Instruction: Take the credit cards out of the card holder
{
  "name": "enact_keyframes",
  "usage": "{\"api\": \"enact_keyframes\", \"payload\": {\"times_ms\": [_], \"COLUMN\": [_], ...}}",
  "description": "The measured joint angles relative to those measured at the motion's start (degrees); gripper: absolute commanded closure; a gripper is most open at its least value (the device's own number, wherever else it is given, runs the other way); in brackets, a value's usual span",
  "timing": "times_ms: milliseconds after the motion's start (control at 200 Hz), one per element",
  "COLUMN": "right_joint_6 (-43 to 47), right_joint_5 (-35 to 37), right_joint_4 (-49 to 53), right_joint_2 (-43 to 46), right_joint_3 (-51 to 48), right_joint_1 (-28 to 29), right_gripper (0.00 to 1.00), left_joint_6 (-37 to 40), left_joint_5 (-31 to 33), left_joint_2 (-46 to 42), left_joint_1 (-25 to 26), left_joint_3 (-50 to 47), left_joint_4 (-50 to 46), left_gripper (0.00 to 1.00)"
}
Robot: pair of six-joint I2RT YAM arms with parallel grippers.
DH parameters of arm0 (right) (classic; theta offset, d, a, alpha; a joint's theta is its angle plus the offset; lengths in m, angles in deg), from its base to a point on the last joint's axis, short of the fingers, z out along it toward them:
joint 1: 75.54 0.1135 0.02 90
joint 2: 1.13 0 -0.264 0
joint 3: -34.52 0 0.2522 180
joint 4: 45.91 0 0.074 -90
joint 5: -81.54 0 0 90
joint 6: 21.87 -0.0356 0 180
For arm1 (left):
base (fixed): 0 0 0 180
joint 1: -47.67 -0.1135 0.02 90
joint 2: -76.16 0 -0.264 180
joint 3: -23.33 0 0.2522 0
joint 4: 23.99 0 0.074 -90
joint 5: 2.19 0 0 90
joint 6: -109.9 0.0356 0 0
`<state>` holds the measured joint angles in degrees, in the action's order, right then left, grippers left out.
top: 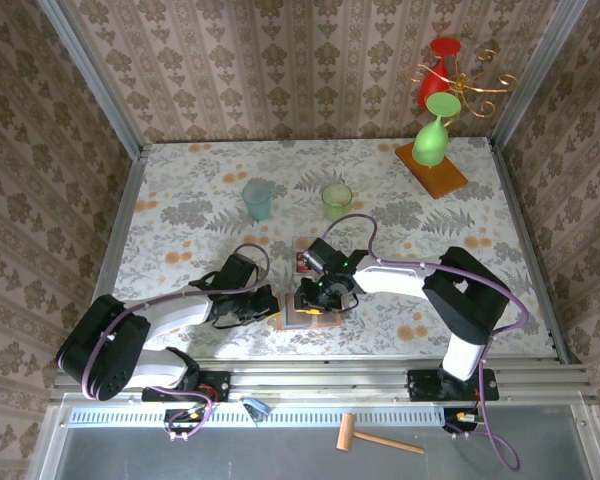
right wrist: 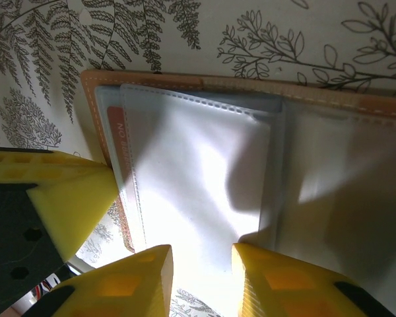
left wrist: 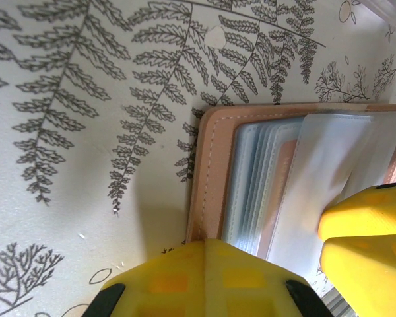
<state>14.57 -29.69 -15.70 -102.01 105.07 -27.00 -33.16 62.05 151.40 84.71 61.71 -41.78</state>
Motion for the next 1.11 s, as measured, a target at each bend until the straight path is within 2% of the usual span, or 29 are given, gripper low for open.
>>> {"api": "enact_keyframes", "payload": {"times_ms": [375,555,905,1105], "right_joint_6": [0.04,-0.02,-0.98,-2.40], "right_joint_5": [-0.02,-0.20,-2.64,-4.24], "right_joint_4": [-0.90,-2.47,-10.40,-15.45], "right_joint_2": [0.20,0.46,2.54,3.50], "right_joint_3": [-1.05,-2.16,-7.61,-10.95], "right_joint_1": [-0.15,-0.42,-1.75,-2.62], "right_gripper": [0.76,0.78,0.80,0.82], "left_joint_6": [0.20,0.11,-0.92,-1.36], "left_joint_5": [0.28,0.92,0.81,0.02], "left_joint_2": [-0.11,-3.06,-3.65,-3.63], "left_joint_1": [-0.07,-0.35,-0.37,-0.35], "left_joint_3": [1.31,2.51,3.28,3.52], "left_joint_4": [-2.23,-3.69,-3.34,-3.10], "left_gripper": [0.94,0.94,0.93,0.88]}}
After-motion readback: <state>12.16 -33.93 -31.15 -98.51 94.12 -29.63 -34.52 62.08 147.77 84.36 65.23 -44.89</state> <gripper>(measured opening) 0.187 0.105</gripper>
